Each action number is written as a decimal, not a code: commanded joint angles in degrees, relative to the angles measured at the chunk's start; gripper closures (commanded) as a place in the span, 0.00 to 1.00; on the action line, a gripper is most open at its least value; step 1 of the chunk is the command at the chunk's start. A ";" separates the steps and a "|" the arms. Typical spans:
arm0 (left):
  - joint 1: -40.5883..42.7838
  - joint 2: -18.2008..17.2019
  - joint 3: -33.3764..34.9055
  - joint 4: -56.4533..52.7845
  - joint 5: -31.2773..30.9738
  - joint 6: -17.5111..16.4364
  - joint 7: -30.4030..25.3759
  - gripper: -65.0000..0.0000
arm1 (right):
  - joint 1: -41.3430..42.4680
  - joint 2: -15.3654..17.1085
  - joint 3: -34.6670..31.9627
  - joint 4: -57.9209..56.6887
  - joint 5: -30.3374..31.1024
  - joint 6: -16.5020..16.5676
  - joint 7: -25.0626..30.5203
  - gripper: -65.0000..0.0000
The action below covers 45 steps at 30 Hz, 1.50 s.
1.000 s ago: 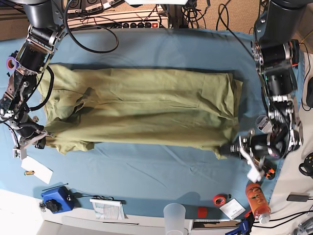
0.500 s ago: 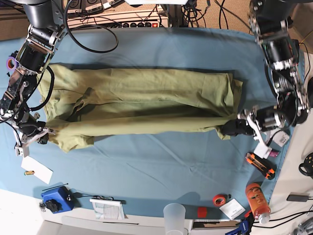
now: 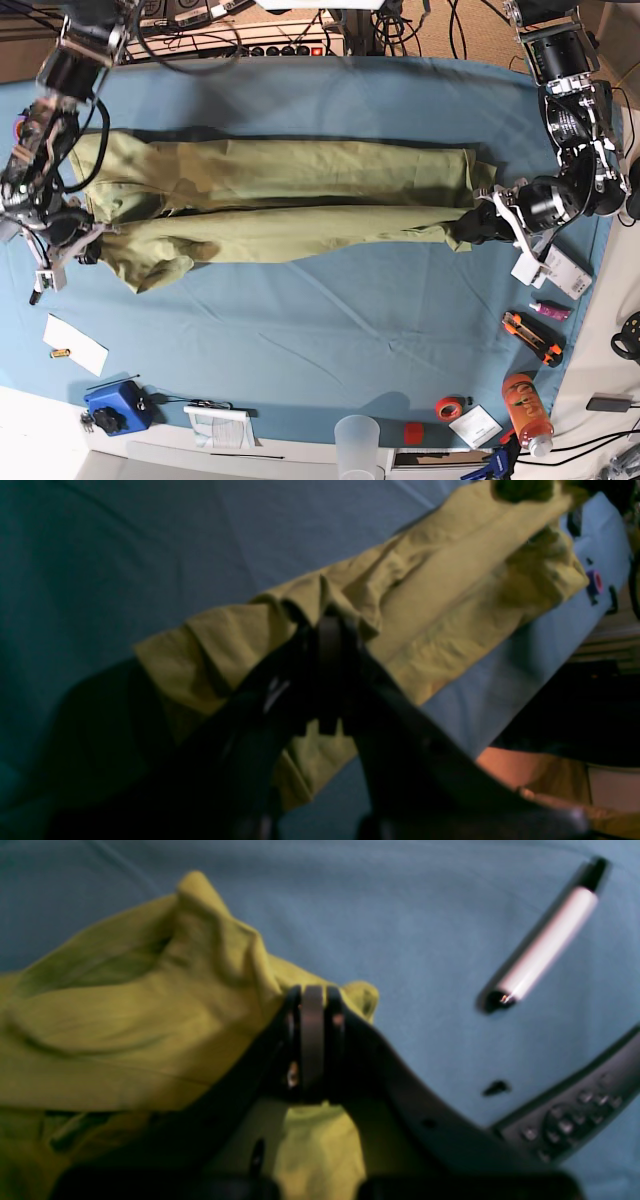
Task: Layout the t-shirt on the table in an organized manner, then fold the t-shirt properly
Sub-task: 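Fold the hem edge over toward the collar with both grippers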
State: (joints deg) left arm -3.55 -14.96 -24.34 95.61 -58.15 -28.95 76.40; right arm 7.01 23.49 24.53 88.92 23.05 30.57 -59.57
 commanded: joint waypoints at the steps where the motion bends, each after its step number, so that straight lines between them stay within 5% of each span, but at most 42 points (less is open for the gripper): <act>1: -0.20 -0.74 -0.22 0.90 -1.40 -0.04 -0.85 1.00 | -0.09 1.25 1.01 1.99 0.52 -0.55 1.27 1.00; 6: 2.82 -0.72 -0.22 0.87 -0.83 -0.09 -1.44 1.00 | -5.97 1.07 3.82 2.47 0.20 -0.57 1.62 1.00; 12: 5.62 -0.59 -0.17 0.76 12.39 3.30 -11.61 1.00 | -9.27 0.87 4.42 2.47 -3.58 -0.74 3.98 1.00; 19: 5.62 -0.57 -0.17 0.76 13.60 3.82 -10.40 1.00 | -9.40 0.81 4.42 2.47 -3.80 -0.87 3.58 1.00; 23: 5.62 -0.57 -0.17 0.76 13.57 3.89 -10.19 0.60 | -9.40 0.81 4.42 2.47 -3.76 1.11 2.40 0.98; 26: 5.62 -0.57 -0.17 0.79 13.57 4.48 -9.94 0.45 | -9.38 0.83 4.42 2.47 -2.23 2.69 0.63 0.75; 28: 5.62 -0.57 -0.17 0.85 13.57 6.40 -9.55 0.45 | -9.38 0.85 4.42 2.49 -0.98 2.69 -0.37 0.67; 37: 5.64 0.50 -0.17 2.80 12.07 6.69 -8.33 0.45 | -8.87 0.98 4.46 2.60 4.35 2.21 -0.07 0.67; 45: 5.62 5.01 -0.17 2.75 24.83 11.89 -8.39 0.45 | -8.90 0.94 6.69 2.60 4.61 2.19 1.86 0.67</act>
State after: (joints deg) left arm 2.87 -9.52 -24.36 97.38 -33.01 -17.23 68.53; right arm -2.70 22.96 30.63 90.41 27.11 32.88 -59.18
